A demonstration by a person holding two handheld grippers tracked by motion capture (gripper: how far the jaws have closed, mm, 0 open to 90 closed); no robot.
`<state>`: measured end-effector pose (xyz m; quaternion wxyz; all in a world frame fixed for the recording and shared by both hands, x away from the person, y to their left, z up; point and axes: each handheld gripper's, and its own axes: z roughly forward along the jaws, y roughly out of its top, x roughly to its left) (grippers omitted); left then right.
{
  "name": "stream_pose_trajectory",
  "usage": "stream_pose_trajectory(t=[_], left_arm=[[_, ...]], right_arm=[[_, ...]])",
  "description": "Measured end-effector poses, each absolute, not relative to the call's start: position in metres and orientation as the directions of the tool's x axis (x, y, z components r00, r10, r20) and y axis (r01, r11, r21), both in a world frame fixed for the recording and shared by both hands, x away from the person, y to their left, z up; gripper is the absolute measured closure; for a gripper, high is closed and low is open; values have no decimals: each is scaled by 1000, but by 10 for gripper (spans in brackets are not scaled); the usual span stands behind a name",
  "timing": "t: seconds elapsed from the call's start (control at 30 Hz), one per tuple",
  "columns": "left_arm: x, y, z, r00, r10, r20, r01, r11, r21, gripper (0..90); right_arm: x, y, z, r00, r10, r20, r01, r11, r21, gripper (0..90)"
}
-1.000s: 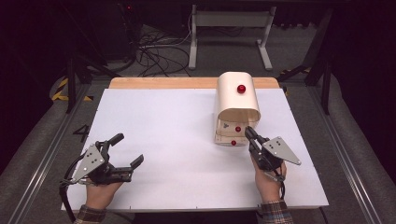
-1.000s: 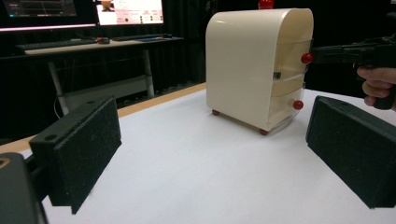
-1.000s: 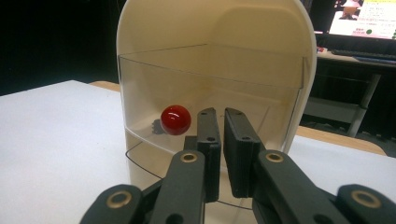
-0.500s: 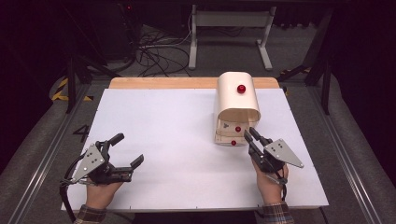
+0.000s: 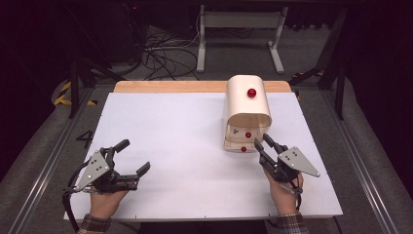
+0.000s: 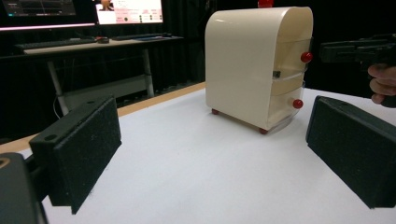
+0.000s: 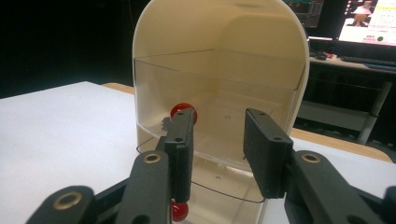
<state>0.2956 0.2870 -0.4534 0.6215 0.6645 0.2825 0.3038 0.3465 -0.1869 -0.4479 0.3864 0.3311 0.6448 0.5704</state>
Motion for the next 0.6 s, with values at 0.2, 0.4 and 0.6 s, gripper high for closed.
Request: stream_pose_trajectory(t=[0.2,0.4,0.6], left_arm=[[296,288,-453,654,754,58,-5,-72,997,41],[296,289,-454,652,756,54,-1,-71,997,41],[296,289,-454,646,761,61,1,-81,997,42]], right_arm=[[346,-189,-447,-495,861,-121,-17,129,991,598],[345,-190,-446,-506,856,-108,-7,121,993,547],[344,-191,-446,-525,845,-106,-14,117,993,487]])
